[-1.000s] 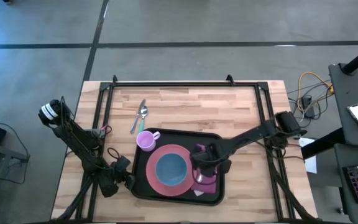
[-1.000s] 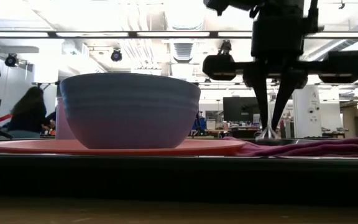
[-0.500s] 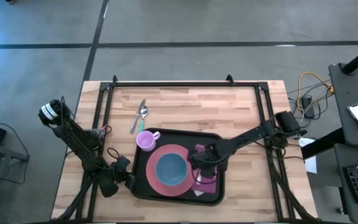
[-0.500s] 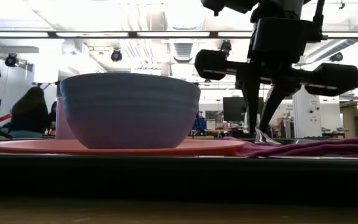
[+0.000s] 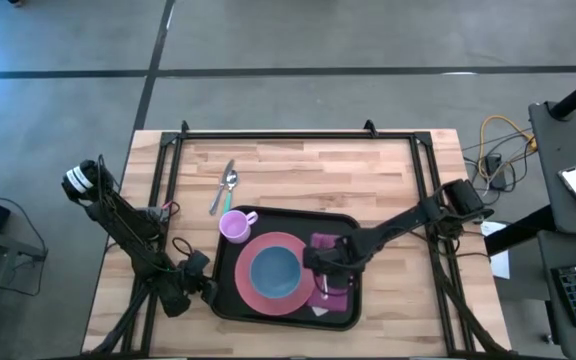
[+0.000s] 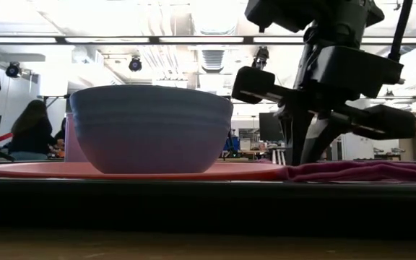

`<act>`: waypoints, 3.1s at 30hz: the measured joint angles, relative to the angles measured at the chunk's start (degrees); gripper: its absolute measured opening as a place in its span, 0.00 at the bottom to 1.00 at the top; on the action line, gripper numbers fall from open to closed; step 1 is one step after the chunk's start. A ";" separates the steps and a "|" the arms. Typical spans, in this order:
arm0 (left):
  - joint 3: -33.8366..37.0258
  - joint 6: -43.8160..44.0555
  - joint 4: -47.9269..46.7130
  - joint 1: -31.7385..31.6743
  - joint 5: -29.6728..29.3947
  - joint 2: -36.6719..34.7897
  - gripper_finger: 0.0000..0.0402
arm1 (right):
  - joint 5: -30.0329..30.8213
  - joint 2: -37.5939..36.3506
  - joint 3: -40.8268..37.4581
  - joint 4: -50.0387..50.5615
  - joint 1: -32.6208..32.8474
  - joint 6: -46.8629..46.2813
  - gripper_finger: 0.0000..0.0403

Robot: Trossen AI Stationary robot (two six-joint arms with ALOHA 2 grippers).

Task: Set up tray
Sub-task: Put the silver fork on top of the purple napkin on the black tray, then adjust the black tray, then put the silver knife on top of the purple napkin to the right of the silver fork on the black tray

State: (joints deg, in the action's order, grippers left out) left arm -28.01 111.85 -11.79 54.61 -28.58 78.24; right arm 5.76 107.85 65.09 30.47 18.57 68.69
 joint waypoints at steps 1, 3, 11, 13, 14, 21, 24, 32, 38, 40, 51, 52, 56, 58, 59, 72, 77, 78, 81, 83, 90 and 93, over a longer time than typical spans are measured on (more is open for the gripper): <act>0.00 0.13 0.00 -0.02 0.00 0.00 0.49 | 0.25 0.00 -0.10 -0.71 0.15 0.15 0.03; 0.00 0.90 0.00 -0.02 0.00 0.00 0.49 | 0.41 0.00 -0.21 -1.31 0.22 0.05 0.03; 0.00 1.20 0.00 -0.02 0.02 0.00 0.49 | 1.94 0.05 1.24 -1.59 0.18 -2.64 0.10; 0.00 1.20 0.00 -0.02 0.04 0.00 0.49 | 1.94 0.06 1.24 -1.40 0.17 -2.97 0.13; 0.00 1.21 0.00 -0.02 0.04 0.00 0.49 | 1.94 0.07 1.22 -1.34 0.17 -3.74 0.15; 0.00 1.25 -0.40 -0.02 0.13 0.00 0.49 | 3.07 0.04 1.21 -1.11 0.41 -9.81 0.25; 0.00 1.26 -0.46 -0.02 0.13 0.00 0.49 | 8.23 -0.01 1.25 -1.05 1.05 -12.45 0.28; -0.99 2.27 -1.13 -0.04 0.11 -1.02 0.49 | 18.53 -2.43 5.75 3.03 3.41 -35.19 0.31; -5.33 2.12 -11.11 -0.04 -0.04 -1.19 0.49 | 16.28 -4.91 12.87 15.99 3.42 -64.63 0.31; -6.29 2.75 -15.92 -0.16 -0.10 -1.29 0.49 | 16.31 -5.56 14.09 18.93 3.15 -73.37 0.31; -3.31 -7.95 -16.14 -6.87 1.57 -1.40 0.49 | 21.51 -9.92 14.07 25.70 3.17 -96.19 0.28; -3.12 -8.49 -15.80 -7.28 1.53 -1.42 0.49 | 21.63 -10.13 14.08 25.97 3.17 -96.81 0.28; -2.43 -13.11 -10.02 -8.48 1.59 -1.40 0.49 | 22.21 -10.68 14.04 27.66 3.20 -98.33 0.28; -1.66 -15.42 -6.24 -8.94 1.72 -1.34 0.49 | 22.96 -10.76 14.04 27.89 3.18 -98.30 0.28; -1.38 -16.26 -4.49 -9.26 1.79 -1.04 0.49 | 22.99 -10.78 14.04 27.87 3.17 -98.30 0.27; -1.74 -23.78 12.47 -12.81 1.40 6.65 0.49 | 25.31 -10.62 14.00 27.83 3.17 -98.30 0.28; -2.38 -25.90 12.80 -13.05 3.31 6.62 0.49 | 25.31 -10.67 14.00 27.85 3.17 -98.32 0.26; -2.46 -25.83 10.81 -13.03 4.64 5.70 0.49 | 25.31 -10.67 14.00 27.85 3.17 -98.33 0.25; -2.98 -23.66 2.90 -12.94 7.36 1.45 0.49 | 25.33 -10.67 14.00 28.00 3.10 -99.13 0.25; -3.32 -21.30 -3.35 -13.00 7.42 -2.88 0.49 | 25.48 -10.75 14.00 28.11 3.04 -100.46 0.25; -5.60 -8.19 -29.49 -15.45 -0.36 -20.22 0.49 | 25.92 -11.17 14.00 30.99 1.33 -104.90 0.26; -5.84 -8.30 -38.92 -21.14 -0.91 -24.97 0.49 | 25.92 -11.16 13.99 32.46 -0.56 -105.64 0.25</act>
State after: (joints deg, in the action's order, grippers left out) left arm -33.85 103.55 -50.71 33.47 -29.48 53.26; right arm 31.68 96.69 79.08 62.93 18.01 -36.95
